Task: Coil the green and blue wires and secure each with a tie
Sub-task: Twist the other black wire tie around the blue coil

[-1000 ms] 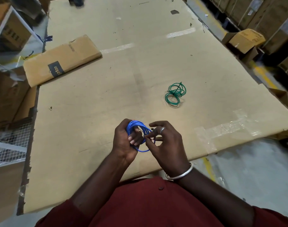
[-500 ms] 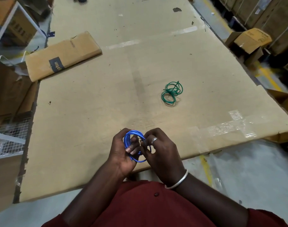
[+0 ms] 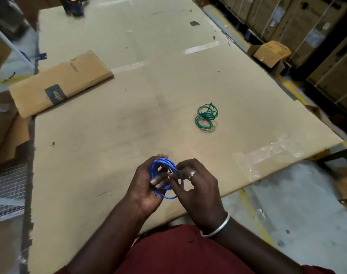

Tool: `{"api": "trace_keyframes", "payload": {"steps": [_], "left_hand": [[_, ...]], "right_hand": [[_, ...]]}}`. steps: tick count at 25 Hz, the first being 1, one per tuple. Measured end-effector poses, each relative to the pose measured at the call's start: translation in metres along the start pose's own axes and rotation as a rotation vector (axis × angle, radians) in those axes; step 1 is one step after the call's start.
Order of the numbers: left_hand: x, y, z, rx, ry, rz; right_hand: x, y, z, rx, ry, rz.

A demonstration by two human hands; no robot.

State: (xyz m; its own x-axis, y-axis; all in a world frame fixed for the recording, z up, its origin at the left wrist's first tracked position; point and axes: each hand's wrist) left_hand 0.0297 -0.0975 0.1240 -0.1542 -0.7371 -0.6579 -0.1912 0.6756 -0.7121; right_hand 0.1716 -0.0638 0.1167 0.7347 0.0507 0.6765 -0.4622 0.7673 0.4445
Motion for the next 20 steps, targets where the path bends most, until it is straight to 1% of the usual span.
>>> {"api": "trace_keyframes", "payload": {"steps": [1, 3, 4, 5, 8, 12, 14, 15, 18, 20], "left_hand": [[0.003, -0.001, -0.005, -0.031, 0.056, -0.002], [0.012, -0.001, -0.013, -0.080, 0.183, -0.006], [0.019, -0.001, -0.017, -0.095, 0.227, -0.010], [0.025, -0.002, -0.019, -0.105, 0.257, -0.010], [0.037, -0.009, -0.016, -0.112, 0.310, 0.015], [0.047, -0.012, -0.008, -0.102, 0.420, -0.025], [0.048, -0.016, -0.006, -0.099, 0.478, -0.004], [0.048, -0.019, -0.007, -0.099, 0.498, 0.015], [0.046, -0.020, -0.010, -0.060, 0.499, 0.063], [0.045, -0.020, -0.013, -0.031, 0.436, 0.086]], "right_hand": [[0.002, -0.001, 0.007, -0.113, 0.125, 0.031], [0.009, 0.003, 0.018, -0.422, 0.418, 0.135], [0.012, 0.004, 0.020, -0.558, 0.539, 0.192], [0.014, 0.004, 0.022, -0.653, 0.620, 0.237], [0.016, 0.000, 0.025, -0.821, 0.787, 0.307], [0.017, -0.002, 0.024, -1.064, 1.073, 0.448], [0.019, 0.000, 0.020, -1.129, 1.101, 0.447], [0.019, 0.001, 0.018, -1.128, 1.037, 0.430], [0.016, 0.004, 0.011, -1.046, 0.776, 0.358], [0.017, 0.006, 0.006, -1.022, 0.775, 0.353]]}}
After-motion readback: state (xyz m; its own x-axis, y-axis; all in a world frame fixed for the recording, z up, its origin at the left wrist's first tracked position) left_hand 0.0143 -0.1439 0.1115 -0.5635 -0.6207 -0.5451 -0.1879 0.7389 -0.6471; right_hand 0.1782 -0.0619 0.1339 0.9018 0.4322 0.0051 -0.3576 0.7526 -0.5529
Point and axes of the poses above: each hand's wrist, its own y-axis towards the middle knuckle, its own x-axis out of the back of the hand, z = x × y, and after that the axes turned 15 degrees about -y, right-handed
